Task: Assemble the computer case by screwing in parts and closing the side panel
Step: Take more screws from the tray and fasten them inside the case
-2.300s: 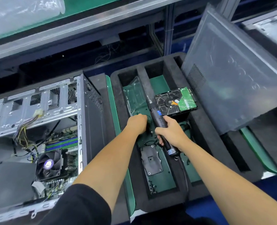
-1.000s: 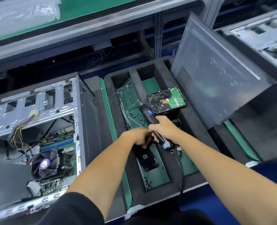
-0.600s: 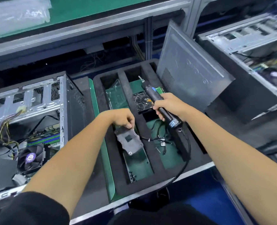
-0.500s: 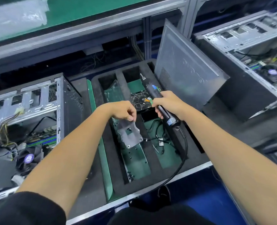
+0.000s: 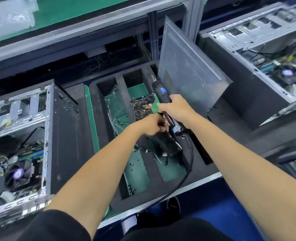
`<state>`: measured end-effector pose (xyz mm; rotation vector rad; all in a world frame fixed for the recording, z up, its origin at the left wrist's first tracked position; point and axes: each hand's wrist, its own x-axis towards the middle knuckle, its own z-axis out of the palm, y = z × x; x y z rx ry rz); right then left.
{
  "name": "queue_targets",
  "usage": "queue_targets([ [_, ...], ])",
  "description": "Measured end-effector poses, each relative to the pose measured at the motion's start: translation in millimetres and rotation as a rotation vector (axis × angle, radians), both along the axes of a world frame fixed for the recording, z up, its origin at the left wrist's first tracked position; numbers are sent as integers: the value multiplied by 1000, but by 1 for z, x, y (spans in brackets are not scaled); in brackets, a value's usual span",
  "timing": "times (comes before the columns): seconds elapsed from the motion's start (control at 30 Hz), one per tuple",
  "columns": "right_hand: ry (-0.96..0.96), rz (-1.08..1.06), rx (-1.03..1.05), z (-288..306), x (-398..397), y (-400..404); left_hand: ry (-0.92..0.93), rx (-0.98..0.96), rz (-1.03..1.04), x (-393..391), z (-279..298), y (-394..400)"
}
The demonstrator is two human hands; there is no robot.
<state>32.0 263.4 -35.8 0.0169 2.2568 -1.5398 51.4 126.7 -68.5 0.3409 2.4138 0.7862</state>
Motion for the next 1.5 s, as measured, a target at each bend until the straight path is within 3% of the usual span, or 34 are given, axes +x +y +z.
queue_targets([
  [0.27,-48,58,39,-17,9,-5,-13,-87,-10,13,-15,11],
  [0.43,-70,95,-43,-20,16,-35,97,-107,172,10,7,-53],
  [0.53,-87,158,-98,-21,26,-69,46,-156,189,26,10,-85],
  [0.7,-113,306,-40,-36,46,-118,-192,-404,-36,64,-17,-101],
  [0.8,-160,334,-5,-51,54,-132,-140,-634,-292,87,-35,-97],
  [0.9,-194,296,35,-66,60,-132,-107,-737,-494,104,-52,-87],
  [1.1,-173,304,154,-78,65,-140,-246,-758,-697,124,-83,-59],
  [1.37,-296,205,-32,-78,51,-128,33,-792,-830,139,-97,-52],
  [1.5,-323,227,-96,-80,49,-123,26,-725,-766,137,-92,-55],
])
